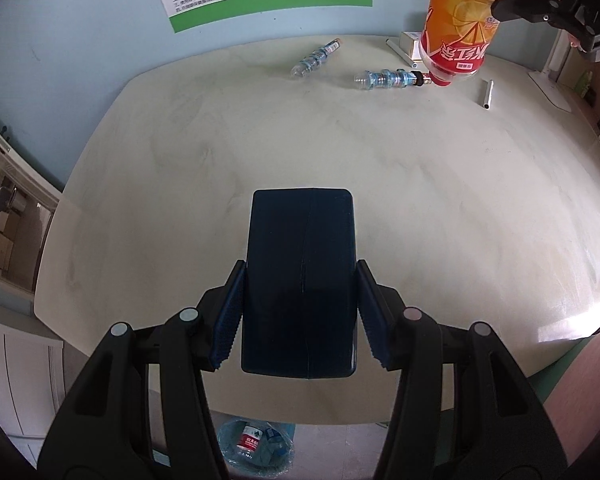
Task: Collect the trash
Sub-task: 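Carry the blue box and orange-label bottle in both tools over the teal bin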
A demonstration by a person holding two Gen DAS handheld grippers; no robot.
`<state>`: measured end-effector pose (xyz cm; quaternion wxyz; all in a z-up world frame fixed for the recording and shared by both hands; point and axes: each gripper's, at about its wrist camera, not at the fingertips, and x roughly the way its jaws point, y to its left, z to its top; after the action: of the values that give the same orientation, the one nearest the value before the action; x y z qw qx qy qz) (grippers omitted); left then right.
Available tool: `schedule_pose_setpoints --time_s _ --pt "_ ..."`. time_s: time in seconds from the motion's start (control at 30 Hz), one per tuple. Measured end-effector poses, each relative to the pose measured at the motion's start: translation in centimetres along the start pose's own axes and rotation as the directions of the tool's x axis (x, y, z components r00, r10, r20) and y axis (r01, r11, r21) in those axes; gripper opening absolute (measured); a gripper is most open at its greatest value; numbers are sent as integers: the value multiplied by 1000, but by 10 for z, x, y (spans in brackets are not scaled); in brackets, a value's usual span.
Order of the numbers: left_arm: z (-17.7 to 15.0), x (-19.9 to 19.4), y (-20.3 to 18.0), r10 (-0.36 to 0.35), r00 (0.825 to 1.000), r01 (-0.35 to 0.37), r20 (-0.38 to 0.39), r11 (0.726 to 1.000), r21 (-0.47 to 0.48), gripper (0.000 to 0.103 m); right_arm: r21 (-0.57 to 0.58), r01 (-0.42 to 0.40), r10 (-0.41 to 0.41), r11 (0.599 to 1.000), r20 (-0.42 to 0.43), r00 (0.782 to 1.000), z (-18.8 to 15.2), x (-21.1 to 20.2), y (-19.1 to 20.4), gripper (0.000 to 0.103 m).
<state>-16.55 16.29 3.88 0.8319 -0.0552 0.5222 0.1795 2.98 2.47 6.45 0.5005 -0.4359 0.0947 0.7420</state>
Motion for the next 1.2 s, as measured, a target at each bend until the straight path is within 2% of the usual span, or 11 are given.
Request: schedule_pose_setpoints --time_s 0.2,0.37,0.67,0.87,1.03,1.2 --pt "-33 -11 10 28 999 -29 -15 995 -94 51 -63 -90 91 994 8 996 18 24 31 60" --pt "-69 -23 24 47 999 -50 -20 981 -188 51 -104 -164 165 981 -1 986 36 46 58 60" --pt "-157 -46 76 91 995 -99 -40 930 -355 51 -215 -282 287 935 -5 958 112 91 118 60" --pt "-235 -64 127 114 990 -138 -79 881 -453 51 -250 -373 384 894 -5 923 186 137 174 60" --pt "-310 -73 175 122 983 -180 -141 819 -545 51 -303 -455 468 837 -31 883 247 178 242 60" --pt "-378 -73 202 105 978 -196 -182 766 -613 51 -328 -548 563 769 -58 825 290 220 314 60"
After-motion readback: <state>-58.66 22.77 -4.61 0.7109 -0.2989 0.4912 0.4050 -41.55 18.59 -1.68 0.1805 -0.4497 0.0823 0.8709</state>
